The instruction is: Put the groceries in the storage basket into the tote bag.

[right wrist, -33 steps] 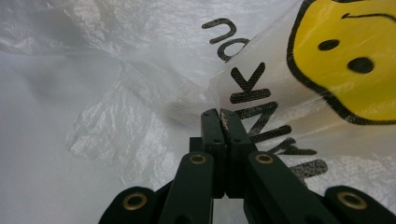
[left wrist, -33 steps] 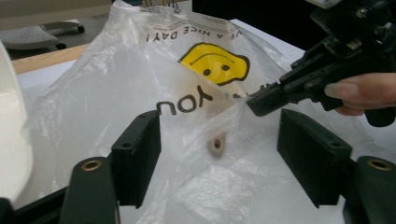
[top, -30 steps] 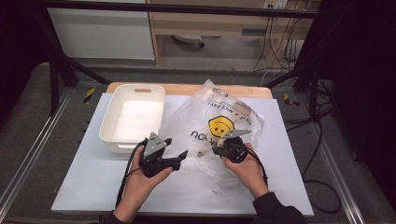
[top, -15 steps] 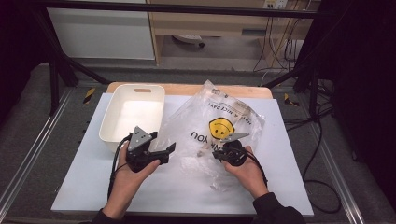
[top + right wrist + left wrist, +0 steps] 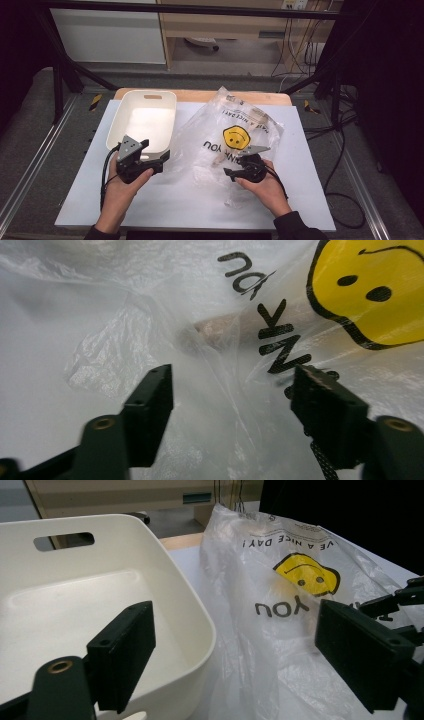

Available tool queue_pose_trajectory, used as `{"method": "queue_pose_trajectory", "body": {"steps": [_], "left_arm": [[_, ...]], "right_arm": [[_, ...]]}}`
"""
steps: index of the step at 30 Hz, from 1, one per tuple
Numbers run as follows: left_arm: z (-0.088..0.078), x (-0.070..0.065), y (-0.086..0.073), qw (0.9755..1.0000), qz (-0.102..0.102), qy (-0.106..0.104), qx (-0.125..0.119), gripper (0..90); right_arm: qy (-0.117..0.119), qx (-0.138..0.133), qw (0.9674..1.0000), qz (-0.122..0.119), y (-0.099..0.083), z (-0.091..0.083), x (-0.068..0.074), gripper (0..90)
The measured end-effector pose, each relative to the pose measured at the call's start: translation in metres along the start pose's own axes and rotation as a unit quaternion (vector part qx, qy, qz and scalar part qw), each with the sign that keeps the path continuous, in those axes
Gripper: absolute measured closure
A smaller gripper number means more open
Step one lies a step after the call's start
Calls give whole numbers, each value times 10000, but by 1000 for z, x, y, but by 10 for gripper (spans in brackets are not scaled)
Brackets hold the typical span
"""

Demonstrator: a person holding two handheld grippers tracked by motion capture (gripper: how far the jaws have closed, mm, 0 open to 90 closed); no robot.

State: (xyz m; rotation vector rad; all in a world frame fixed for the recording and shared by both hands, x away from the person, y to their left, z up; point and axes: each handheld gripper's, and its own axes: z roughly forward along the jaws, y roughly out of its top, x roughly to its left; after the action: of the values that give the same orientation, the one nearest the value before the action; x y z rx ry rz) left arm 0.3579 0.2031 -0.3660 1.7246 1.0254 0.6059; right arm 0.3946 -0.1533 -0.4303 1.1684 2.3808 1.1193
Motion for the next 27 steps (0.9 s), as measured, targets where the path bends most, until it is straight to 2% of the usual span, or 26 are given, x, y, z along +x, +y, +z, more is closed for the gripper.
{"method": "queue_pose_trajectory", "body": {"steps": [2, 3, 4, 9, 15, 18, 20, 22, 26, 27], "left_arm": [[0, 2, -3, 10000, 29, 56, 9, 149], [0, 3, -5, 10000, 40, 72, 41, 149], [1, 4, -7, 9999, 43, 75, 87, 150], [5, 3, -10, 9998, 53, 95, 153, 162], [6, -2, -11, 9997, 166, 116, 170, 172], [8, -5, -12, 9996, 165, 78, 192, 176], [7, -6, -12, 9995, 231, 106, 204, 176], [6, -7, -12, 9995, 237, 106, 188, 177], [5, -7, -15, 9996, 205, 141, 161, 183], [4, -7, -15, 9995, 198, 162, 163, 183]], "right_arm": [[-115, -107, 9999, -6, -1, -3, 2, 213], [-115, -107, 9999, -6, -1, -3, 2, 213], [-176, -223, 9996, -45, -1, -8, 3, 167], [-268, -397, 9989, -24, -2, -17, 5, 101], [-382, -487, 9981, -20, -5, -26, 6, 65], [-536, -592, 9968, 54, -8, -36, 2, 62], [-582, -600, 9965, 83, -9, -38, 1, 61], [-766, -598, 9952, 108, -13, -45, -4, 61], [-1071, -435, 9926, 371, -26, -55, -17, 64], [-1071, -435, 9926, 371, -26, -55, -17, 64]]}}
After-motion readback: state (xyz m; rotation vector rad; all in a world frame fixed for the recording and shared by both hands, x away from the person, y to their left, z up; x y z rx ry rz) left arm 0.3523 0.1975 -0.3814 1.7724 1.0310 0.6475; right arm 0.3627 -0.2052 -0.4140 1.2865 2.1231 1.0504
